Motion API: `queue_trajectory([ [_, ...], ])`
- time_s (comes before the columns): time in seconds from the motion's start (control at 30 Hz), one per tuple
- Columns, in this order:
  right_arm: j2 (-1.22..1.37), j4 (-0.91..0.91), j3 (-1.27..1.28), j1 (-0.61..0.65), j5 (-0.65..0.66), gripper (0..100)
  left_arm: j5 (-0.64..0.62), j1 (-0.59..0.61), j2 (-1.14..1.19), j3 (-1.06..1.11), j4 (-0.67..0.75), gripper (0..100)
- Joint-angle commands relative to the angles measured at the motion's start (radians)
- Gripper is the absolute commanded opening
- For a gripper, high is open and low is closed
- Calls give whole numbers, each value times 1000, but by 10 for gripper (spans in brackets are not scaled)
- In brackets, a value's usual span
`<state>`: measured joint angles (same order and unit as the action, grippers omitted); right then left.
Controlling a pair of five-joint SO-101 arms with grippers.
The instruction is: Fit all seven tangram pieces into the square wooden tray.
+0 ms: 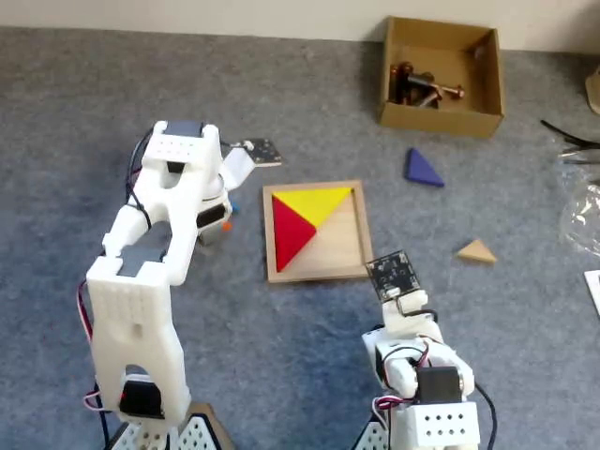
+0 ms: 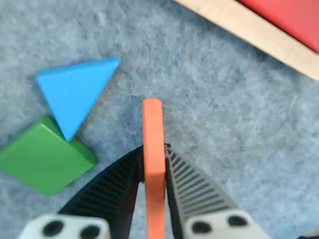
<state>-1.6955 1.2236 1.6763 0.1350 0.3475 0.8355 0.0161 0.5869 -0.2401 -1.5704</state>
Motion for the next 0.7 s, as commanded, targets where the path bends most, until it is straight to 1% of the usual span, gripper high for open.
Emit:
queue_trajectory([
  [0.0, -15, -30, 119, 12, -3, 5, 3, 8, -27, -47, -20, 5],
  [0.13, -15, -30, 119, 12, -3, 5, 2, 1, -27, -67, -21, 5],
  [0.2, -15, -30, 119, 12, -3, 5, -2, -4, -27, -102, -46, 5],
  [0.33, -15, -30, 119, 12, -3, 5, -81, -33, -27, -202, -115, 5],
  [0.47, -15, -30, 119, 12, -3, 5, -160, -91, -27, -274, -167, 5],
  [0.67, -15, -30, 119, 12, -3, 5, -245, -162, -28, -289, -183, 5],
])
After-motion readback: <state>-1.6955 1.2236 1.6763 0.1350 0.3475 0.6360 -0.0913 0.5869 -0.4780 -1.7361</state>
